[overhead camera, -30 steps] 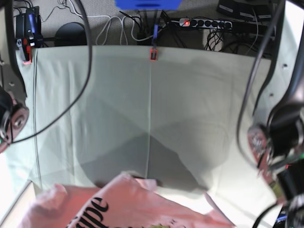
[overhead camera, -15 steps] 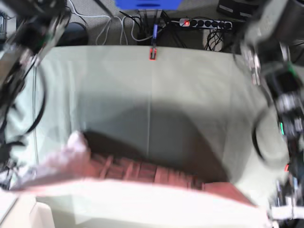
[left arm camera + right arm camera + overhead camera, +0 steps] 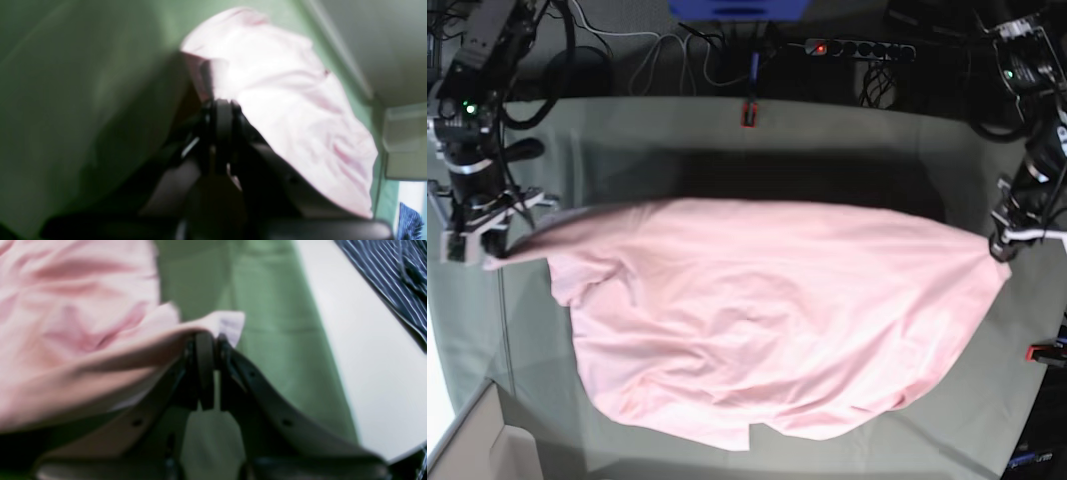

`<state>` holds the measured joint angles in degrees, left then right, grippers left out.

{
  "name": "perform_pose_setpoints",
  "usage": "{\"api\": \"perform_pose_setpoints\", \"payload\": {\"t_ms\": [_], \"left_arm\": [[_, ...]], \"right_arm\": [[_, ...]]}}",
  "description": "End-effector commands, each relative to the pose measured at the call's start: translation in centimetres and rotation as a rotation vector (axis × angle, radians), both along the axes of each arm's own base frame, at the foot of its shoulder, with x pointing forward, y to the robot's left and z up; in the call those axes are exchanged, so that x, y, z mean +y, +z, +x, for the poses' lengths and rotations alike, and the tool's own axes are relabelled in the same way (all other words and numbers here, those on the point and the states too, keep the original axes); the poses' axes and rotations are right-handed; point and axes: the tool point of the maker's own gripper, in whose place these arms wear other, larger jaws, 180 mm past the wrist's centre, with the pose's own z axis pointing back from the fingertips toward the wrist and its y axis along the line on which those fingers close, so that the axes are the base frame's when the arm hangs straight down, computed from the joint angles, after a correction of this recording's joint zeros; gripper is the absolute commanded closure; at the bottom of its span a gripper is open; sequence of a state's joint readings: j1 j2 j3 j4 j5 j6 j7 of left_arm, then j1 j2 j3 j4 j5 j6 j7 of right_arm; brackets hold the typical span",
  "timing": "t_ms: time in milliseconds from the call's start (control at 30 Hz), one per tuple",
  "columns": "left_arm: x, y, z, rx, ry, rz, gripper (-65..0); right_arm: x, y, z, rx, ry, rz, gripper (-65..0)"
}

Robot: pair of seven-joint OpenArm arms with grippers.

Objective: Layout the t-shirt on the table in an organized manner, then fold the t-shirt properly
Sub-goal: 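Lay the shirt flat on the table and release both grippers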

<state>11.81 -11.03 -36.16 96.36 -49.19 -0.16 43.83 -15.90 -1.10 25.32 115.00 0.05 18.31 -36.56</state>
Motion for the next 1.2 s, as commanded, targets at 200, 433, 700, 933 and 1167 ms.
{"api": "perform_pose_setpoints", "payload": {"t_ms": [200,433,700,933,1167], "left_arm": [[2.4,-0.8,-3.2,0.013,0.085,-0.063,-0.3],[2.5,-1.7,-5.2,0.063,0.083,-0.05,-0.4],[2.4,-3.0,-6.9,0.112,0.09,-0.061,-0.5],[1.2,-3.8,-7.6,0.182,0.029,-0.1,-0.5],[1.3,-3.8,-8.2,0.212,0.018,-0.118,-0.6]], "right_arm": [[1.3,-2.7,-4.3,0.115,0.068,0.016,0.0],[-0.6,-4.0,-7.9,0.187,-0.009,0.012,0.0],[-1.2,-4.7,-10.0,0.255,0.039,-0.01,0.0],[0.2,-6.4,-12.9,0.34,0.067,0.028,-14.7],[-1.5,-5.7,-13.2,0.327,0.019,0.003,-27.1]]}}
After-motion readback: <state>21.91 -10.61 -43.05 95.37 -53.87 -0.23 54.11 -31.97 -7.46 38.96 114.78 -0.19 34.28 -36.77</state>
